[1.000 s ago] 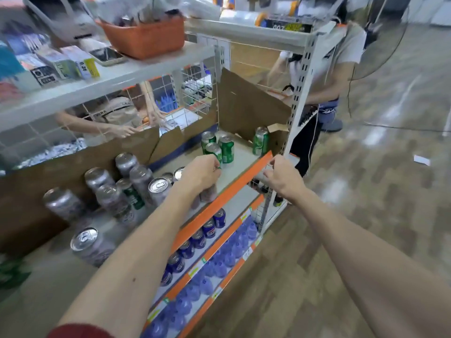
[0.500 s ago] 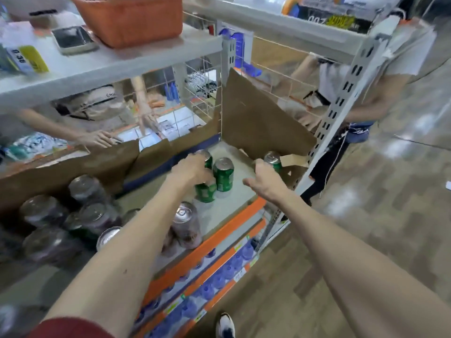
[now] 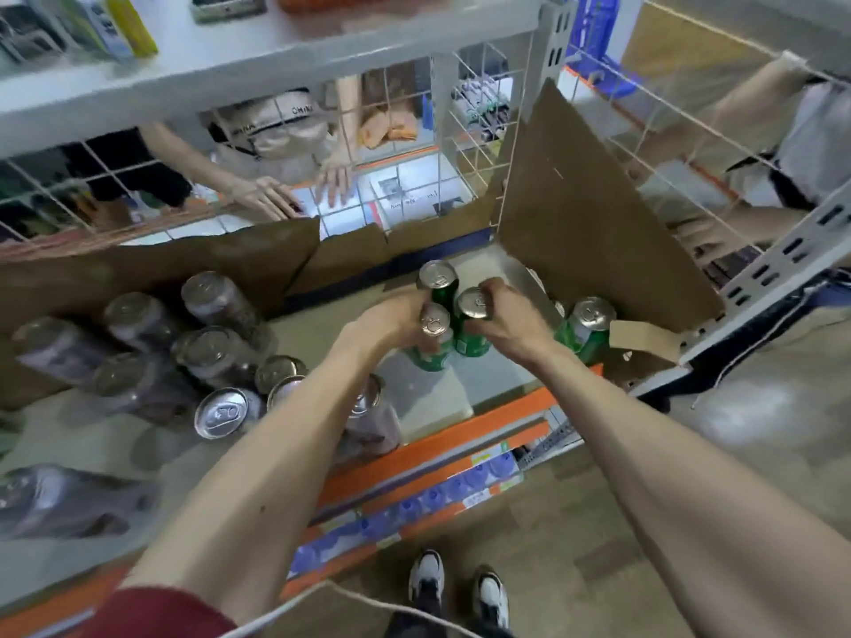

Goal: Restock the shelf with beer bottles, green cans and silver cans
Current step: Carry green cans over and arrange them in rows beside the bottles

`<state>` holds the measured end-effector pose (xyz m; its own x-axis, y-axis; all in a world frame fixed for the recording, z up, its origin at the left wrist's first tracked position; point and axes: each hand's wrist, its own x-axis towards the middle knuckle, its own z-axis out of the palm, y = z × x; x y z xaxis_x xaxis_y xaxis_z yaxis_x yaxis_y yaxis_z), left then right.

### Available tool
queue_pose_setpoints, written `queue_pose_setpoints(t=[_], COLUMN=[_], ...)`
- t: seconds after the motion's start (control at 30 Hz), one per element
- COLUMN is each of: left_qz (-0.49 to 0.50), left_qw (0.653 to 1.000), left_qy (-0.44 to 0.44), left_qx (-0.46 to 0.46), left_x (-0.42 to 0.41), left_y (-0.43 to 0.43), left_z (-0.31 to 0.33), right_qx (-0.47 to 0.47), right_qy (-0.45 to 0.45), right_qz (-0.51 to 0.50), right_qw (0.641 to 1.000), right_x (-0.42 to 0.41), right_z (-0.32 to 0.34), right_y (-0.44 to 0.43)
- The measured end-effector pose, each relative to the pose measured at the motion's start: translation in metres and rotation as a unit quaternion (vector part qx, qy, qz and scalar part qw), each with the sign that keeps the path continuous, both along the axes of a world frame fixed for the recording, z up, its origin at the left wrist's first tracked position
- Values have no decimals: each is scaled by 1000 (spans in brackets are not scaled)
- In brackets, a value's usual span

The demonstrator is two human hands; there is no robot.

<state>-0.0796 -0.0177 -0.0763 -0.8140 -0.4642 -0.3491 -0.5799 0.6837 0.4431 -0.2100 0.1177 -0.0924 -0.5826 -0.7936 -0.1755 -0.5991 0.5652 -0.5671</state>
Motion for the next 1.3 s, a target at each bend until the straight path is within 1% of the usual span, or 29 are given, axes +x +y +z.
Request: queue_pose_setpoints(t=[0.07, 0.17, 0.27, 0.37, 0.47, 0.63, 0.7, 0.8, 0.83, 0.9, 1.0, 1.13, 1.3], left_qz=[23, 63, 118, 146, 184, 263, 283, 326, 339, 370, 417, 461, 508], left_qw=[999, 997, 992, 984, 972, 940, 929, 909, 902, 891, 872, 855, 827], left_qy=[16, 36, 52, 97, 138, 202, 222, 243, 247, 241, 239, 220, 228], left_qx=[16, 7, -6, -9, -47, -82, -85, -94, -102, -110, -94, -91, -81], left_x=[4, 8, 13, 23, 42, 103, 136, 191, 211, 254, 327, 436, 568], left_y=[3, 8, 13, 12, 9, 8, 9, 11, 11, 12, 10, 13, 11], left_z=[-1, 7, 39, 87, 135, 194, 210, 223, 225, 223, 215, 203, 183], right_qx=[-3, -12, -19, -39, -92, -161, -183, -198, -196, -200, -215, -176, -157], right_qy=[-10, -8, 11, 49, 71, 92, 96, 115, 121, 104, 95, 77, 34], right_qz=[-1, -9, 1, 10, 20, 85, 111, 134, 142, 172, 224, 233, 257], right_qw=[1000, 1000, 1000, 998, 993, 979, 972, 964, 963, 959, 946, 953, 953], right_x=[-2, -4, -8, -11, -5, 36, 62, 109, 127, 167, 229, 329, 467], right_z=[3, 11, 28, 65, 114, 188, 208, 220, 221, 223, 217, 203, 189], right_y=[3, 10, 14, 10, 0, -25, -36, -53, -57, -63, -77, -101, -124])
